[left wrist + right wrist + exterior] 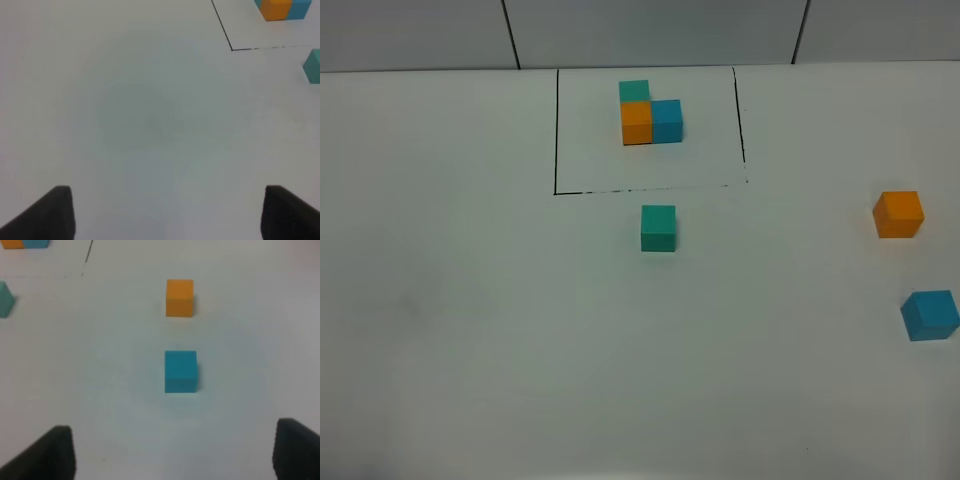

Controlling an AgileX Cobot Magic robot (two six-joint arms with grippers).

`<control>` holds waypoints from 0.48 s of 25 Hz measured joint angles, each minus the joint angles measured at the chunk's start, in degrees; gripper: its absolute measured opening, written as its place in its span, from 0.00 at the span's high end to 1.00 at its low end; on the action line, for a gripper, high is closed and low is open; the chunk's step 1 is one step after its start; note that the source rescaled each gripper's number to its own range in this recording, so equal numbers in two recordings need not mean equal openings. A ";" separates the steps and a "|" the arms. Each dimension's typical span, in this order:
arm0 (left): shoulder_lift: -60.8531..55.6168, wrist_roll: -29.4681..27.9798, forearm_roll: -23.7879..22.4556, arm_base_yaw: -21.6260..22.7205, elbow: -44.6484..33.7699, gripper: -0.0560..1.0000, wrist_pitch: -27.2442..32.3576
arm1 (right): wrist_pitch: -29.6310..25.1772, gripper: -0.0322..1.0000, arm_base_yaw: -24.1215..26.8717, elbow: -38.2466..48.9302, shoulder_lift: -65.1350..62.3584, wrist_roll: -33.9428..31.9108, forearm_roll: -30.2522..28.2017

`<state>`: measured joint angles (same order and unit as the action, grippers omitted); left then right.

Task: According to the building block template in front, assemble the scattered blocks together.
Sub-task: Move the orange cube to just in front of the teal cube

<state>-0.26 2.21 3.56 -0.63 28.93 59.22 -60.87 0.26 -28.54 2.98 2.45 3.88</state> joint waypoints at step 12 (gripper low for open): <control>0.00 0.17 -0.06 0.00 0.00 0.28 0.00 | 0.00 0.35 0.00 0.00 0.00 0.00 0.00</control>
<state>-0.26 2.38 3.49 -0.63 28.93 59.22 -60.87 0.26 -28.54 2.98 2.45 3.88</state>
